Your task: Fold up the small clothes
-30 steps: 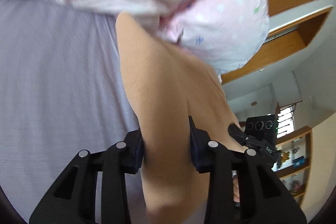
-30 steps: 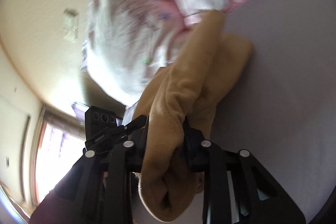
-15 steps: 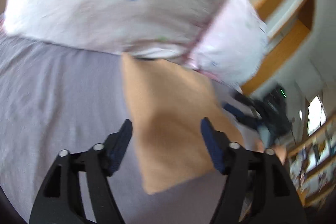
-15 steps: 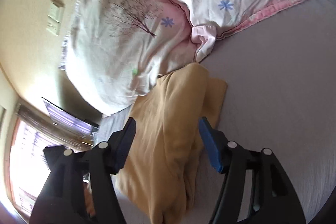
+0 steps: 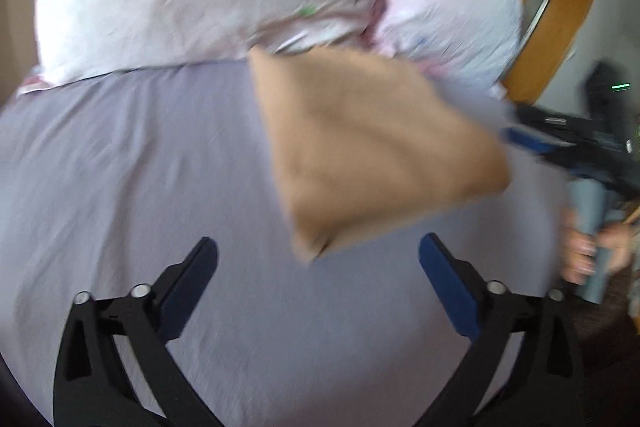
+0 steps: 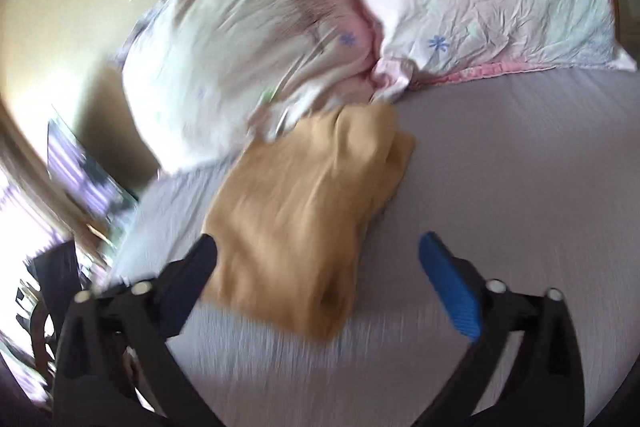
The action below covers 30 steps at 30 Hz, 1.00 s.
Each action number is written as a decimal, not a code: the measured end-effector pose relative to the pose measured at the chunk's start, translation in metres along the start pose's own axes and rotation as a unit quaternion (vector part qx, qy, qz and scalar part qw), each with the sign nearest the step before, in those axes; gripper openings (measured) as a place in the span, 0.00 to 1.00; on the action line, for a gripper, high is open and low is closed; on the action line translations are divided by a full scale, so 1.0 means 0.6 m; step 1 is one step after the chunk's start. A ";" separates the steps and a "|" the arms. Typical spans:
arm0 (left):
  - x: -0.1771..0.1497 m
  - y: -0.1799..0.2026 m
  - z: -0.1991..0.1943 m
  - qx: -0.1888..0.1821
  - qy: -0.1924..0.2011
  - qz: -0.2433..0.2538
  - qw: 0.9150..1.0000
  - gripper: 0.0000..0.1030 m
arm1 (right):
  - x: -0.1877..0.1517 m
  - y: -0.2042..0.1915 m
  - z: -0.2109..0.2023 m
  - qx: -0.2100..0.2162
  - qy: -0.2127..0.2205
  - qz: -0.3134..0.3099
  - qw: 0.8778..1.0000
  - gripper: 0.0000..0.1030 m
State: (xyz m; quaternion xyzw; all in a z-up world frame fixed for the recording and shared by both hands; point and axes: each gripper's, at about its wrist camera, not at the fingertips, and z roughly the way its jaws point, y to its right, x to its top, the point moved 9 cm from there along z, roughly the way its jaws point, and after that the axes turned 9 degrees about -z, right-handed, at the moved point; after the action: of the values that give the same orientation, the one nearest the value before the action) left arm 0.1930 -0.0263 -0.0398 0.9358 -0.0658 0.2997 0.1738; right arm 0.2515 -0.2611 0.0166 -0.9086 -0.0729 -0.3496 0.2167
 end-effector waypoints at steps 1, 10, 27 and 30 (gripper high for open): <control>-0.014 -0.005 0.003 0.020 -0.006 0.009 1.000 0.99 | -0.026 -0.016 -0.006 -0.014 -0.008 -0.021 1.000 0.98; -0.066 -0.017 0.036 0.095 -0.031 0.060 0.993 0.99 | -0.153 -0.055 0.035 -0.100 -0.084 -0.099 0.986 0.98; -0.067 -0.014 0.028 0.092 -0.019 0.061 0.994 0.99 | -0.182 -0.057 0.051 -0.144 -0.106 -0.137 0.974 0.98; -0.068 -0.013 0.027 0.092 -0.019 0.061 0.994 0.99 | -0.182 -0.056 0.051 -0.143 -0.106 -0.138 0.974 0.98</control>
State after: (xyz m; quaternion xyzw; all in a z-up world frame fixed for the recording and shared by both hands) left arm 0.1707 -0.0240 -0.0782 0.9475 -0.0983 0.2969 0.0668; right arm 0.1792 -0.2151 -0.0649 -0.9433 -0.1688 -0.2848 0.0250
